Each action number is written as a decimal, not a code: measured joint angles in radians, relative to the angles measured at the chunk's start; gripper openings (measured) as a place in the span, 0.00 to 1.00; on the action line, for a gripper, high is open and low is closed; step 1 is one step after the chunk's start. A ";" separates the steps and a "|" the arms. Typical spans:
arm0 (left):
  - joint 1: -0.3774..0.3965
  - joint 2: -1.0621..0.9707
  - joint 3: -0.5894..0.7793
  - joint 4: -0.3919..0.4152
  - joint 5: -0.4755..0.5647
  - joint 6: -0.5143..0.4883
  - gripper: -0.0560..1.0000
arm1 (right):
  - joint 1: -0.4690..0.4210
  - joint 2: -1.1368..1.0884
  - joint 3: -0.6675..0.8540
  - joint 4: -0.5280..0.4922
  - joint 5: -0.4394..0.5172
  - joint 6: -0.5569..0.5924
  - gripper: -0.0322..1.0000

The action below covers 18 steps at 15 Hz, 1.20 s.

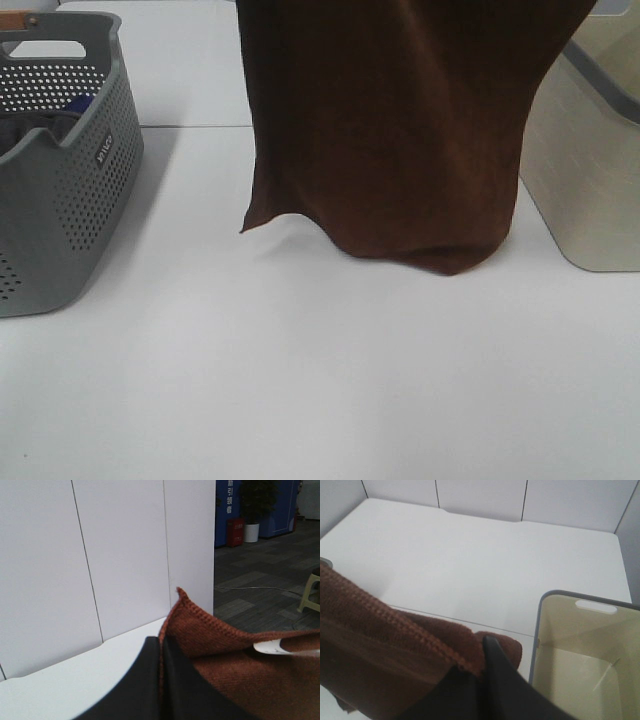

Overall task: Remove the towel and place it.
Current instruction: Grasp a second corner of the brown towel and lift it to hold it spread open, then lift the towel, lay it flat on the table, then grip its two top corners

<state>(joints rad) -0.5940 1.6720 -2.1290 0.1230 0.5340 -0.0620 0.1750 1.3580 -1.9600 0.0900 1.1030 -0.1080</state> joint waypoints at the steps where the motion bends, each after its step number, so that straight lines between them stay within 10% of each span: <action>1: 0.000 0.000 0.000 0.016 0.011 0.000 0.05 | 0.000 0.000 -0.002 0.020 0.001 0.000 0.03; 8: 0.002 0.199 0.000 0.223 0.130 -0.088 0.05 | 0.000 0.163 0.051 -0.006 -0.059 0.000 0.03; 14: 0.187 0.354 0.002 0.356 -0.412 -0.376 0.05 | 0.002 0.330 0.062 -0.020 -0.526 -0.103 0.03; 18: 0.253 0.360 -0.075 0.373 -0.726 -0.361 0.05 | 0.002 0.329 0.013 0.137 -0.770 -0.272 0.03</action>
<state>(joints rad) -0.3410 2.0320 -2.2040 0.4960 -0.1920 -0.4230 0.1770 1.6870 -1.9470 0.2270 0.3330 -0.3800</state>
